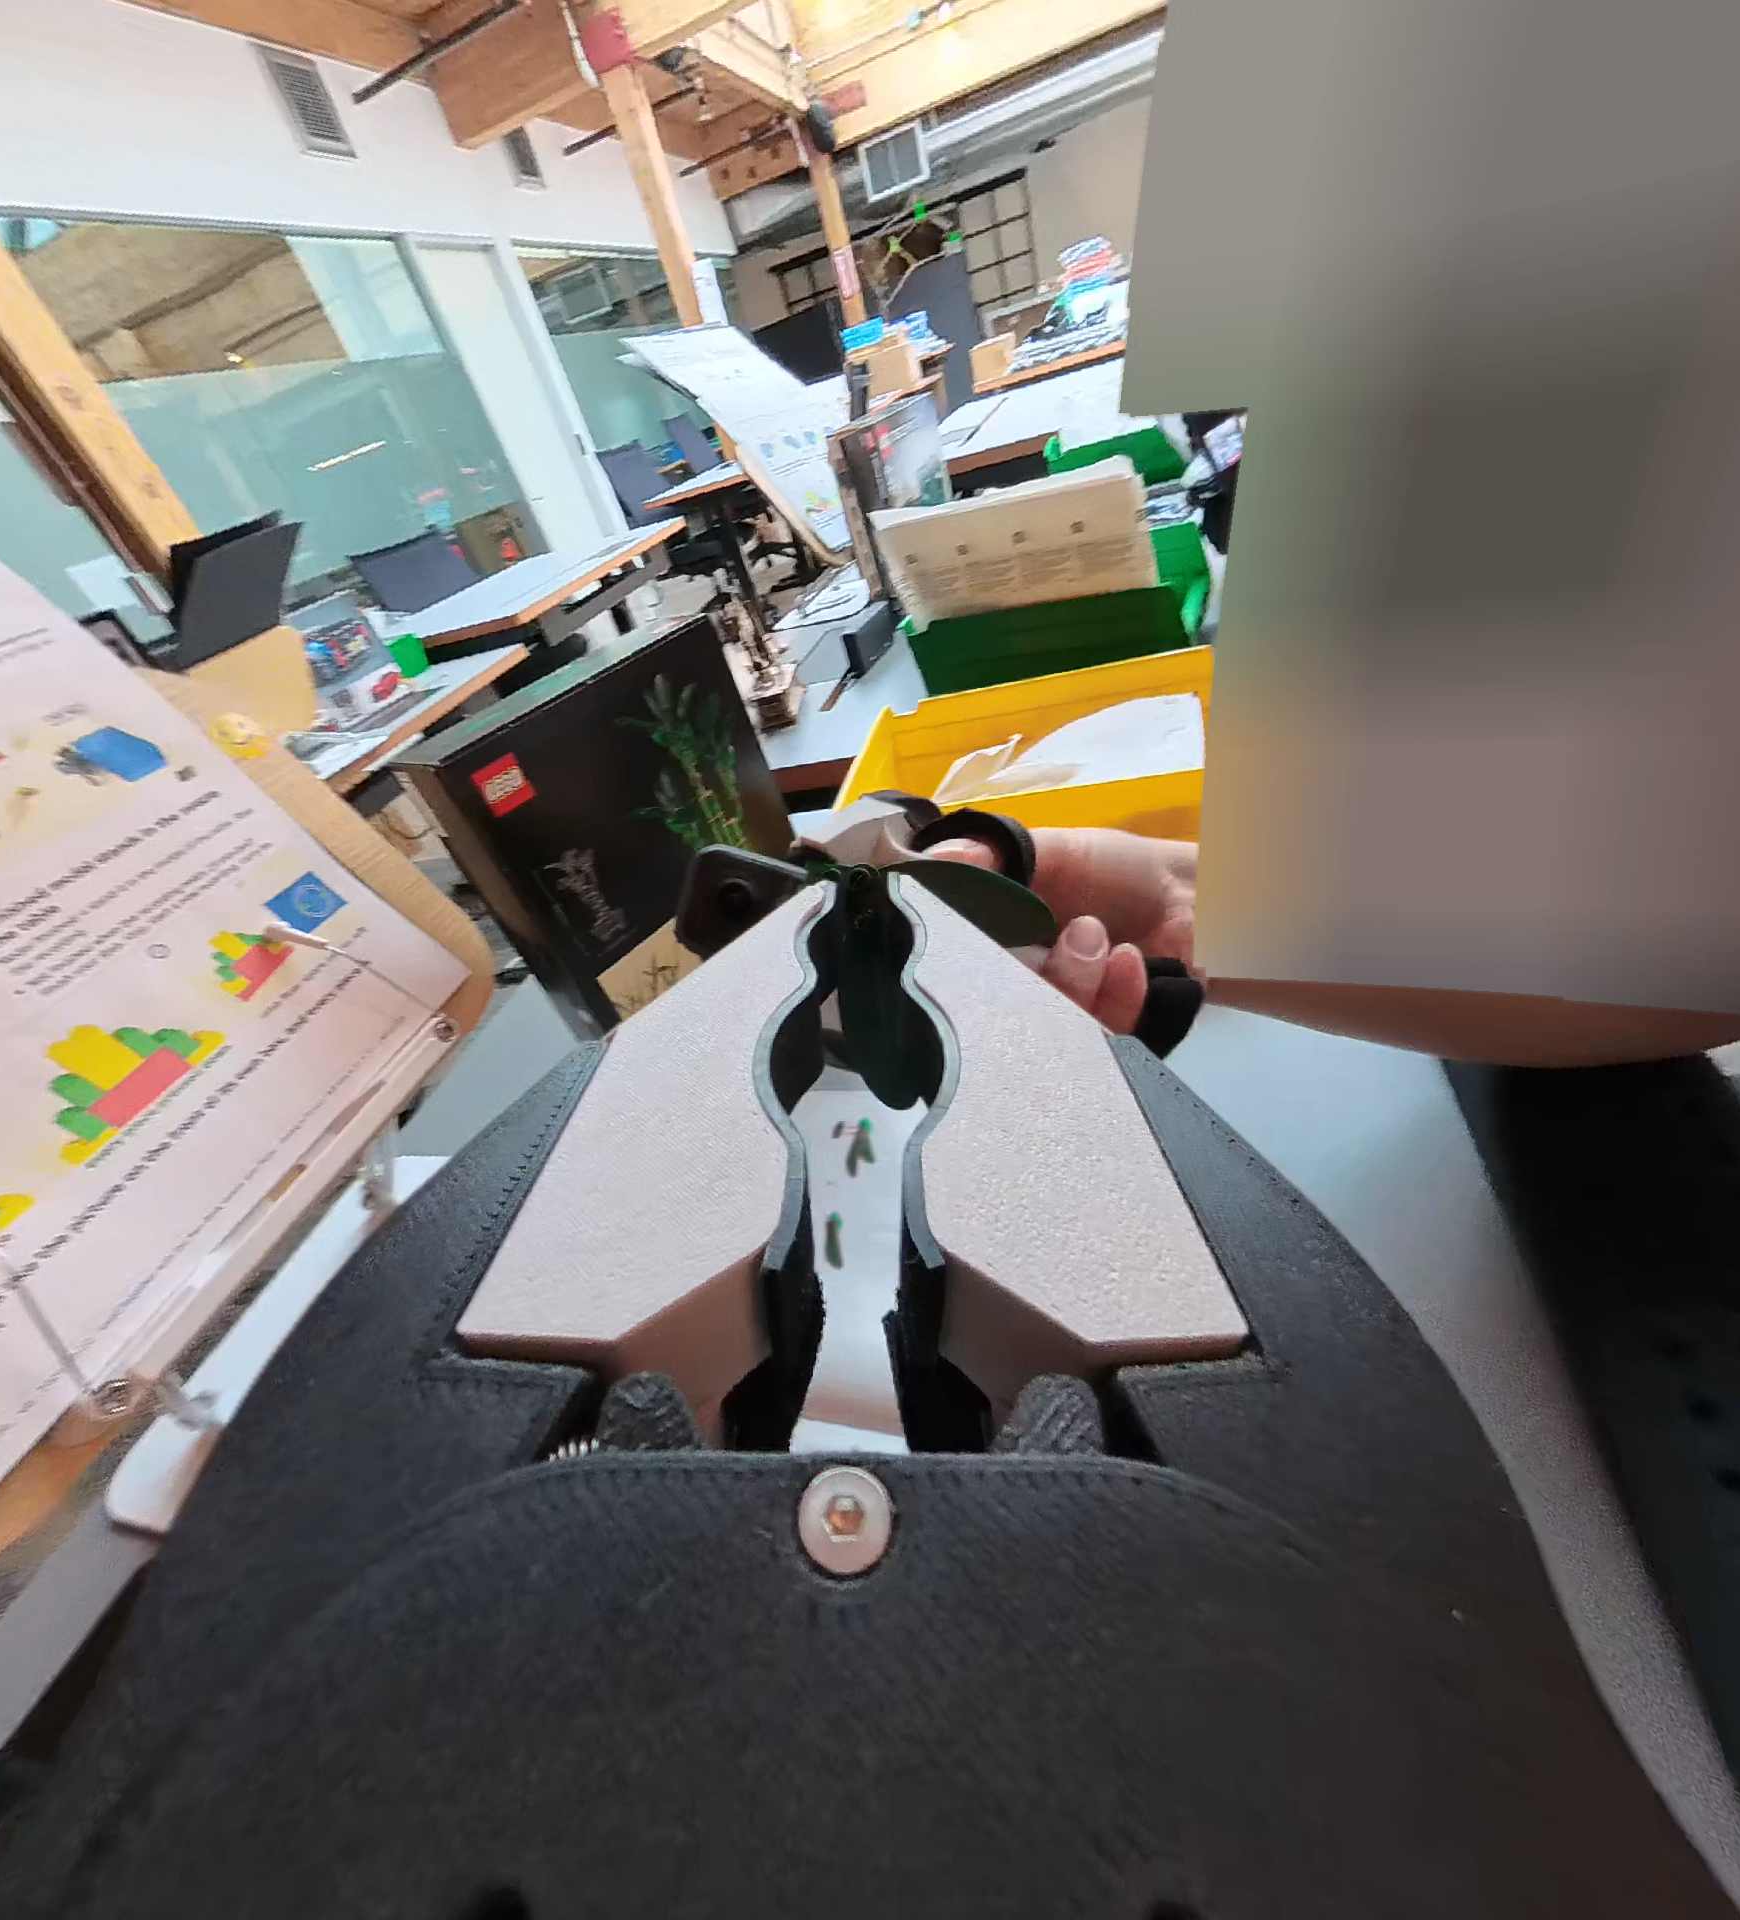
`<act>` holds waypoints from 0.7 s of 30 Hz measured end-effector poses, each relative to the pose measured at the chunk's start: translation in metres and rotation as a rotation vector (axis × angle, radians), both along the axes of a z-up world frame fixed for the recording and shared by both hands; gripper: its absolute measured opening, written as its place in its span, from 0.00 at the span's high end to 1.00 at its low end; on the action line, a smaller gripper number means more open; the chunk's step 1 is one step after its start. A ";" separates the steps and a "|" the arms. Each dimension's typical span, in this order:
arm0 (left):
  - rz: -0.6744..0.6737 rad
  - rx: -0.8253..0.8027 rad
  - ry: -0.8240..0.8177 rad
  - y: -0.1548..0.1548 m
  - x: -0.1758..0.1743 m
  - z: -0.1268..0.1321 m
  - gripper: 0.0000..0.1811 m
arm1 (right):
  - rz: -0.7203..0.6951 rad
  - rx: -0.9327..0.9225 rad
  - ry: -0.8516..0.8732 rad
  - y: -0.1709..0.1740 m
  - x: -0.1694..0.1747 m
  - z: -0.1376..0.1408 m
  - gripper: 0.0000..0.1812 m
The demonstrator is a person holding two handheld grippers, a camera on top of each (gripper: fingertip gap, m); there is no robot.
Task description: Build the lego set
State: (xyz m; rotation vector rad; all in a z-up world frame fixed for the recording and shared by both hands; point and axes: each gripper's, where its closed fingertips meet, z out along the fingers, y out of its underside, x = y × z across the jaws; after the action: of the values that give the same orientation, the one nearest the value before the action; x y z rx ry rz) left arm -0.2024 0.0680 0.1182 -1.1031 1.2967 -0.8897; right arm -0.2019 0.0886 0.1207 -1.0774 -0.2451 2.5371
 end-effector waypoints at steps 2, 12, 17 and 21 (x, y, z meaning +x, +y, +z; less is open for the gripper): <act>0.049 0.034 0.002 0.004 0.003 0.000 0.97 | -0.042 -0.011 0.016 0.005 0.003 0.001 0.97; 0.319 0.268 0.029 0.023 0.019 -0.002 0.98 | -0.230 -0.078 0.110 0.026 0.019 0.003 0.97; 0.398 0.351 0.034 0.026 0.025 -0.004 0.98 | -0.296 -0.056 0.097 0.030 0.024 0.004 0.97; 0.405 0.365 0.045 0.026 0.025 -0.005 0.98 | -0.334 -0.013 0.057 0.030 0.025 0.003 0.97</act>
State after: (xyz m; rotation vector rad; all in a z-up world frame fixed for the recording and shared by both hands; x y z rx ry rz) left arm -0.1778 0.0942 0.1130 -1.0444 1.1570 -0.3130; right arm -0.1770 0.1185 0.1241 -0.9592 -0.0288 2.2675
